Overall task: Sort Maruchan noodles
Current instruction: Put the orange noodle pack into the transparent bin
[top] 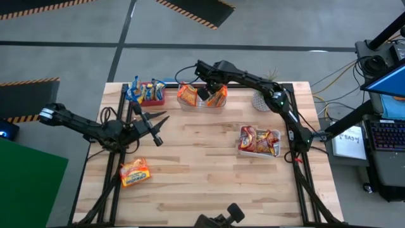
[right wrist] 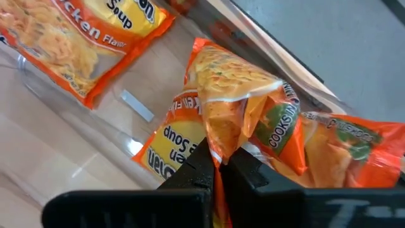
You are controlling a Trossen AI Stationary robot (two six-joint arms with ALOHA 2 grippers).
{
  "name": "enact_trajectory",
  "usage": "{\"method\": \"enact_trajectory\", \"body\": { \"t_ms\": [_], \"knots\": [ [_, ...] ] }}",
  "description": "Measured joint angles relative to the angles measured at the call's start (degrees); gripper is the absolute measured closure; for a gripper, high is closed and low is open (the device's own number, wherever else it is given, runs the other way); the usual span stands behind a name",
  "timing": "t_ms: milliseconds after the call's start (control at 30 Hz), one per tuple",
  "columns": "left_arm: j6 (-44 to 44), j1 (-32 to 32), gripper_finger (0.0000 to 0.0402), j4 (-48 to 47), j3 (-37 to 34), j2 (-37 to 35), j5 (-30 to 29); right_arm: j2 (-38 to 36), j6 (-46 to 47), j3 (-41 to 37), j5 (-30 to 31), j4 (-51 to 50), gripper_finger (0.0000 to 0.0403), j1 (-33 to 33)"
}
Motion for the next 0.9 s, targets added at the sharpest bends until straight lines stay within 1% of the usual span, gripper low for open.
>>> {"method": "enact_trajectory", "body": {
  "t_ms": [133,400,567,733,900],
  "knots": [
    [0.0,0.0,0.0326,0.0,0.0,0.0,0.0,0.4,0.0,0.0,0.0,0.0,0.037,0.1],
    [0.0,0.0,0.0326,0.0,0.0,0.0,0.0,0.5,0.0,-0.5,0.1,0.9,0.0289,0.2],
    [0.0,0.0,0.0326,0.0,0.0,0.0,0.0,-0.6,-0.3,-0.5,0.1,0.8,0.025,0.2],
    [0.0,0.0,0.0326,-0.1,0.0,0.0,0.0,-3.9,-0.6,-0.5,-0.1,0.1,0.0227,0.3],
    [0.0,0.0,0.0326,-0.3,0.0,0.0,0.0,-8.8,-1.5,-0.5,-0.1,-3.2,0.022,1.9]
  ]
}}
